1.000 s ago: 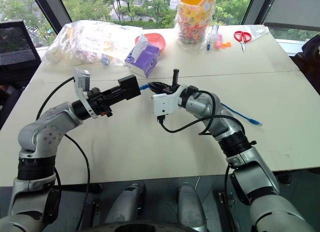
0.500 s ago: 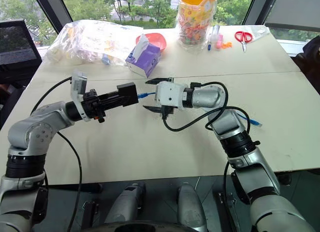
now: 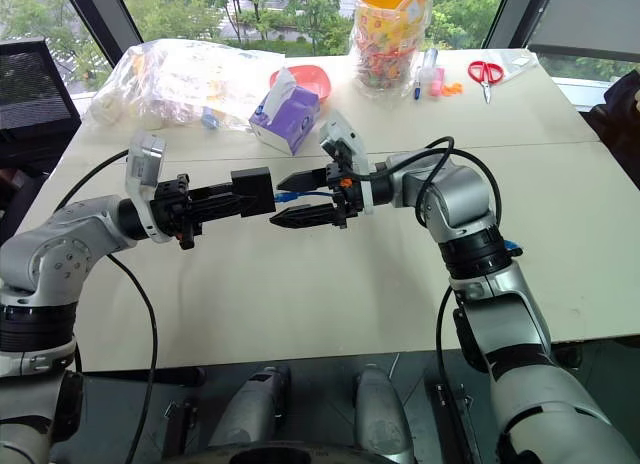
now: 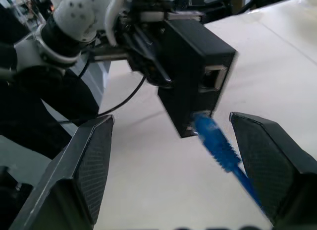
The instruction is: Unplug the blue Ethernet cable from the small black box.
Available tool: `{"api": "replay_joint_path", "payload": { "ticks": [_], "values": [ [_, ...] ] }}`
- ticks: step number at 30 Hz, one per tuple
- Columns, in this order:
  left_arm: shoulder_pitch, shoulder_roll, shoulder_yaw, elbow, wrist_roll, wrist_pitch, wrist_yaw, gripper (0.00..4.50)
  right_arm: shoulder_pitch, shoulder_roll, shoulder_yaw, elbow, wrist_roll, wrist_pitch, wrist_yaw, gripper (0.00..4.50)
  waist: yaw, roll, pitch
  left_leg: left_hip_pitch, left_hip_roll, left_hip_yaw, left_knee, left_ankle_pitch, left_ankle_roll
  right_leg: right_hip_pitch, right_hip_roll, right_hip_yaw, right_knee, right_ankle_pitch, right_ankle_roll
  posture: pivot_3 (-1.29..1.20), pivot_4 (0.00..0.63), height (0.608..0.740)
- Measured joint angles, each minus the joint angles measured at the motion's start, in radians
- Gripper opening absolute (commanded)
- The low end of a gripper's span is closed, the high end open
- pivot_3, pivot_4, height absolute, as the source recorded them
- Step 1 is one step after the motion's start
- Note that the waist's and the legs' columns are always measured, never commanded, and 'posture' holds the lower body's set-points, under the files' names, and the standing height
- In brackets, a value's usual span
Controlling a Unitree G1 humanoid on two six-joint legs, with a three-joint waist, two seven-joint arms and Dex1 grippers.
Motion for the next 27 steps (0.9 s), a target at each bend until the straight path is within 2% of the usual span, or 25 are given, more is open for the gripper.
{"api": "replay_joint_path", "payload": {
  "ticks": [4,5,7,12,27],
  "values": [
    [-0.001,0.002,0.007,-0.006,-0.018,0.000,-0.005,0.47,-0.015,0.012,0.014,0.050,0.000,0.024,0.019,3.87,0.001,0.000,0.000,-0.001,0.000,0.000,0.000,0.000,0.000,0.000,0.000,0.000,0.000,0.000,0.001,0.00,0.150,0.726],
    [-0.001,0.002,0.007,-0.006,-0.020,0.000,-0.005,0.47,-0.018,0.013,0.017,0.059,-0.001,0.024,0.025,3.64,0.000,0.000,0.000,-0.001,0.000,0.000,0.000,0.000,0.000,0.000,0.000,0.000,0.000,0.001,0.002,0.00,0.150,0.726],
    [-0.002,0.003,0.008,-0.006,-0.021,-0.001,-0.005,0.47,-0.022,0.014,0.021,0.078,-0.002,0.019,0.039,3.00,-0.001,0.000,0.000,-0.001,0.000,0.000,0.000,0.000,0.000,-0.001,0.000,0.000,0.000,0.001,0.003,0.00,0.150,0.726],
    [-0.002,0.009,0.012,-0.006,-0.021,-0.003,-0.005,0.47,-0.037,0.016,0.021,0.133,-0.011,0.014,0.059,0.52,-0.001,0.000,0.000,-0.001,0.000,0.000,0.000,0.000,0.000,-0.001,0.000,0.000,0.000,0.001,0.003,0.00,0.150,0.726],
    [0.011,0.016,0.013,-0.027,-0.021,-0.003,-0.017,0.47,-0.068,-0.003,0.021,0.171,-0.013,0.043,0.128,0.52,-0.001,0.000,0.000,-0.001,0.000,0.000,0.000,0.000,0.000,-0.001,0.000,0.000,0.000,0.001,0.003,0.00,0.150,0.726]
  ]
}}
